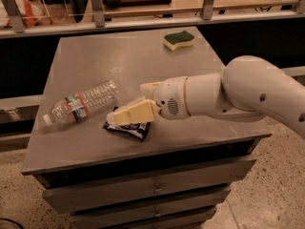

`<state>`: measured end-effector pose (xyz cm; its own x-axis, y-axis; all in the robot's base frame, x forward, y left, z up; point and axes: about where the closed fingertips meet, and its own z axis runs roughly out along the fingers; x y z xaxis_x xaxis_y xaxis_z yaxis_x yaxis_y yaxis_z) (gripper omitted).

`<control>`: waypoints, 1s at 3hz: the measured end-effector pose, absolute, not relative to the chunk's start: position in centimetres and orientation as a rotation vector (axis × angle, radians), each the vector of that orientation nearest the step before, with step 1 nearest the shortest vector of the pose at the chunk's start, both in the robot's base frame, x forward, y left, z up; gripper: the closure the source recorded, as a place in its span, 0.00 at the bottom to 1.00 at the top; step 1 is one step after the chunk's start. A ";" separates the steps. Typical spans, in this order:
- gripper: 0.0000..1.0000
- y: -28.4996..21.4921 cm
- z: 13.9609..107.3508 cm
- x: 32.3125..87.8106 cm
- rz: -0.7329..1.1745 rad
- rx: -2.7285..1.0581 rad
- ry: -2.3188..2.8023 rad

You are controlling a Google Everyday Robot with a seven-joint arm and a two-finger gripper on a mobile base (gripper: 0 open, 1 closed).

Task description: Move rxbar blueberry near water bottle

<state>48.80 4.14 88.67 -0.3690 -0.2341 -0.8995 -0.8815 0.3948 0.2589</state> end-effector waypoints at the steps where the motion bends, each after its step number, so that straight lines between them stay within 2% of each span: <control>1: 0.00 4.1 88.7 48.8 0.991 -0.964 1.831; 3: 0.00 -2.8 88.8 52.6 0.704 -0.818 1.866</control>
Offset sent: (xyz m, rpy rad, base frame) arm 0.0488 -0.0884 0.0095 -0.1430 -0.1376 -0.2697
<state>52.59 -2.77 88.83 -0.3286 -0.2377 -0.9141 -0.7821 0.6111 0.1223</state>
